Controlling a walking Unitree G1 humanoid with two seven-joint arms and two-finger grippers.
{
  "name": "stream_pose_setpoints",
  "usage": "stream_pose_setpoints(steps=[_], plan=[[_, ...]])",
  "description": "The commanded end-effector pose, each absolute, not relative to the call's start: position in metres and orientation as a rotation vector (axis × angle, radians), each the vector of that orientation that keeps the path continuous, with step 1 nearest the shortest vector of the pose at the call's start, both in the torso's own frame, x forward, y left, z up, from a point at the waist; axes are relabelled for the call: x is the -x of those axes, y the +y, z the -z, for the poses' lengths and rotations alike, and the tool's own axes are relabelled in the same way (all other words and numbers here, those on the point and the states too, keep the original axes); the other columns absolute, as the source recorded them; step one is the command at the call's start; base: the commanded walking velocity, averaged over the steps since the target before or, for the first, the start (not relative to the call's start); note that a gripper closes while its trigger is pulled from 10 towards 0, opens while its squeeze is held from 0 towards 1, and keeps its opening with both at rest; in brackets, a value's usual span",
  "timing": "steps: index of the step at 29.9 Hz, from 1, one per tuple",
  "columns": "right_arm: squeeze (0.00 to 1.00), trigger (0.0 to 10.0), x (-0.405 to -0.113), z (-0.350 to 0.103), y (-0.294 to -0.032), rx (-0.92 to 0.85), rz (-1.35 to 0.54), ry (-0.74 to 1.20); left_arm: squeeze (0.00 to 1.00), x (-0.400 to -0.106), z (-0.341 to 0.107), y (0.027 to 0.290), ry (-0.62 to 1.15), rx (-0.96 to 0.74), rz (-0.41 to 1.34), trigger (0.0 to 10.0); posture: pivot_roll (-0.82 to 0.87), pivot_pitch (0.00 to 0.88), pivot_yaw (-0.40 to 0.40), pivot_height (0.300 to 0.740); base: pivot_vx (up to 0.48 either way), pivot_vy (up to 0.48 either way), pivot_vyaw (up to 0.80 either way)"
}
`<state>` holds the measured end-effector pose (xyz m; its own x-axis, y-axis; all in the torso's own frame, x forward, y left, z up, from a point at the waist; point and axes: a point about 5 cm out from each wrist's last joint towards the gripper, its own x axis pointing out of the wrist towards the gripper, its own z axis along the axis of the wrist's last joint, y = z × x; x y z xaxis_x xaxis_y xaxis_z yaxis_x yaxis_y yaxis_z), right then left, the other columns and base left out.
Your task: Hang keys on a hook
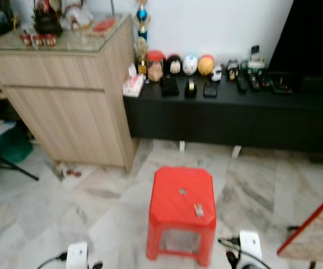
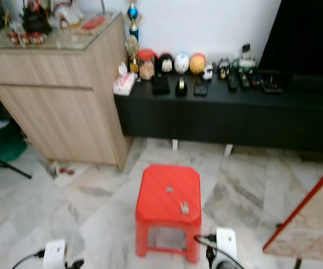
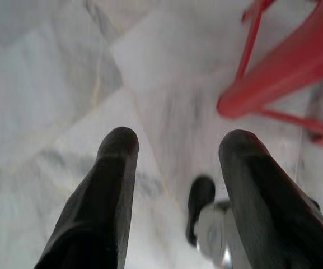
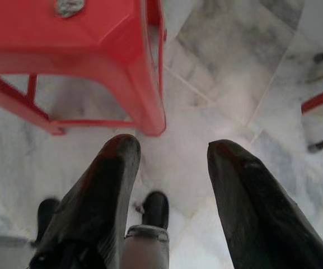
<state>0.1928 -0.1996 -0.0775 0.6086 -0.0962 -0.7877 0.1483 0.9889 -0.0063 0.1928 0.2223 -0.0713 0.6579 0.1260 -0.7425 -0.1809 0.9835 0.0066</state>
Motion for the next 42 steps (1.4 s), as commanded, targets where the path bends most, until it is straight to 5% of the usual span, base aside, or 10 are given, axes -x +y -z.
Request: stream_pose_setpoints(steps=[1,5,10,27,42], plan=[[0.0,10.0,-0.192,0.077,-0.202,-0.068,0.145,0.889,0.0,-0.184,0.077,0.221,0.88,0.07,-0.172,10.0,0.09,0.0,0.027,0.74,0.0,0.0,0.0],[0.0,10.0,-0.206,0.068,-0.198,-0.123,0.139,0.781,0.0,-0.192,0.073,0.223,0.869,0.056,-0.173,10.0,0.11,0.0,0.037,0.74,0.0,0.0,0.0],[0.0,10.0,-0.272,0.019,-0.183,-0.096,0.143,0.47,0.0,-0.198,0.068,0.228,0.851,0.04,-0.198,10.0,0.13,0.0,0.051,0.74,0.0,0.0,0.0],[0.0,10.0,-0.287,-0.023,-0.208,-0.026,0.198,0.132,0.0,-0.203,0.066,0.227,0.834,0.035,-0.193,10.0,0.1,0.0,0.042,0.74,0.0,0.0,0.0],[0.0,10.0,-0.29,-0.038,-0.233,-0.004,0.243,0.067,0.0,-0.204,0.067,0.22,0.844,0.049,-0.198,10.0,0.06,0.0,0.012,0.74,0.0,0.0,0.0]])
